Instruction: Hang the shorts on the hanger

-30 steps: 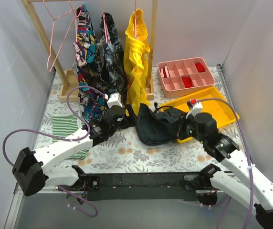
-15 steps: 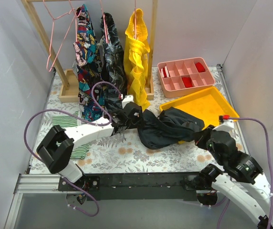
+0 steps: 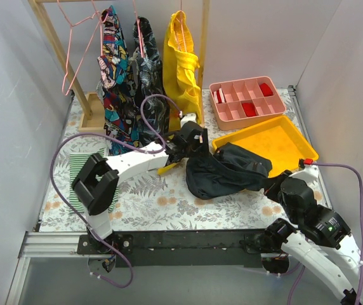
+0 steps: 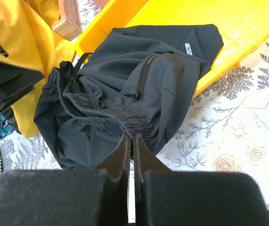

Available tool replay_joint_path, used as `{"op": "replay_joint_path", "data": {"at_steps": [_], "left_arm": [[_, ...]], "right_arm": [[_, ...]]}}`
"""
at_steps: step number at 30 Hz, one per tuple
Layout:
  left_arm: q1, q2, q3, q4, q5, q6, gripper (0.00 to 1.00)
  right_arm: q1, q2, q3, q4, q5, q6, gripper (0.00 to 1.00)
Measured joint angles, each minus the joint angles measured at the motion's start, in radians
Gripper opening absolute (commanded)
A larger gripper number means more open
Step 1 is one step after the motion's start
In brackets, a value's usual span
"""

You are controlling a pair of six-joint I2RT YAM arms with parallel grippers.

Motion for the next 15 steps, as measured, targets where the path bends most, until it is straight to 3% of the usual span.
{"op": "replay_joint_path", "data": {"at_steps": [8, 15], "left_arm": [[-0.01, 0.173, 0.066, -0.039, -0.003, 0.033, 0.69], [-0.011, 0.104, -0.029, -0.007, 0.071, 0.029, 0.55]], "right_arm": [[0.0, 0.001, -0.012, -0.001, 0.003, 0.003, 0.01], [0.0, 0.002, -0.011, -0.002, 0.011, 0.001, 0.01]]}}
